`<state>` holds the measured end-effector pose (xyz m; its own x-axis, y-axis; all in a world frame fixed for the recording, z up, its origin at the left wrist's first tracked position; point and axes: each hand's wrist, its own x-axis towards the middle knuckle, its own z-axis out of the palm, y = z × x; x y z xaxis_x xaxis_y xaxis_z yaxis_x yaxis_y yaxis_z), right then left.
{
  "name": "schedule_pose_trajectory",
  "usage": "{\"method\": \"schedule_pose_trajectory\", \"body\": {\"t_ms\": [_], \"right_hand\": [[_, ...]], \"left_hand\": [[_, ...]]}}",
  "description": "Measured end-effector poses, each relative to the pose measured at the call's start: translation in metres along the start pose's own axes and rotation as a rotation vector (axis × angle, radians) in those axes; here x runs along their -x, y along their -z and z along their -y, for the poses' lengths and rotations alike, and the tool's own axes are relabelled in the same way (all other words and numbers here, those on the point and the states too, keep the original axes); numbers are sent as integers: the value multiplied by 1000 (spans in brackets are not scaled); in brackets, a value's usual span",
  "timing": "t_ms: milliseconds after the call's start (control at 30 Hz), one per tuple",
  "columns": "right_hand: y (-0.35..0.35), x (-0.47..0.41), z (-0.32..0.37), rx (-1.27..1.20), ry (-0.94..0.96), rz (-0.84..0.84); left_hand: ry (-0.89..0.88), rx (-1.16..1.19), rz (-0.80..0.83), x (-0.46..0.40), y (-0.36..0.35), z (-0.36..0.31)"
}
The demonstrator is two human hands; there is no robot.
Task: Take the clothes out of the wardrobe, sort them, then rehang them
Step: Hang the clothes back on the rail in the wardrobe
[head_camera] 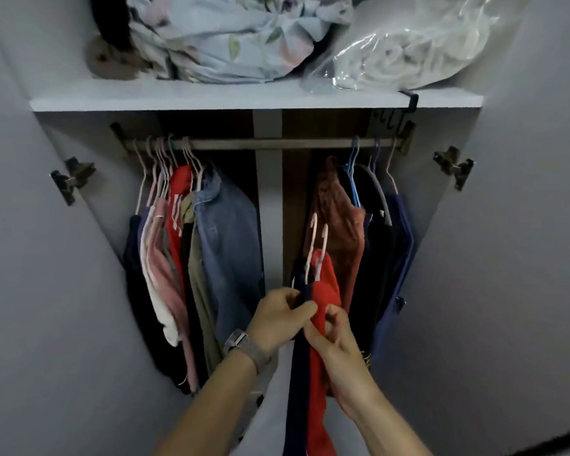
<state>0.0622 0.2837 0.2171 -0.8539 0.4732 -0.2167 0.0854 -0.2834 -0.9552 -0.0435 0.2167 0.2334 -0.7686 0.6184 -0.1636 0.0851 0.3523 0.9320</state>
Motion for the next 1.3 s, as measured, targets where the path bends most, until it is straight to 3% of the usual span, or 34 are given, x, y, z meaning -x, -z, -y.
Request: {"method": "schedule_pose_trajectory", "body": {"t_ms": [233, 567, 800, 1067, 1300], "right_hand": [[-7, -84, 28, 50, 5, 100], [-22, -197, 57, 125, 72, -147], [-36, -240, 65, 193, 121, -170], [-39, -269, 72, 190, 102, -59], [-40, -281, 71, 228, 98, -18]], "left_hand": [[-33, 85, -161, -62, 29, -2], [-87, 106, -274, -177, 125, -4], [-133, -72, -483, -271, 193, -31], [1, -477, -536, -312, 205, -6], [299, -690, -409, -318, 202, -2]]}}
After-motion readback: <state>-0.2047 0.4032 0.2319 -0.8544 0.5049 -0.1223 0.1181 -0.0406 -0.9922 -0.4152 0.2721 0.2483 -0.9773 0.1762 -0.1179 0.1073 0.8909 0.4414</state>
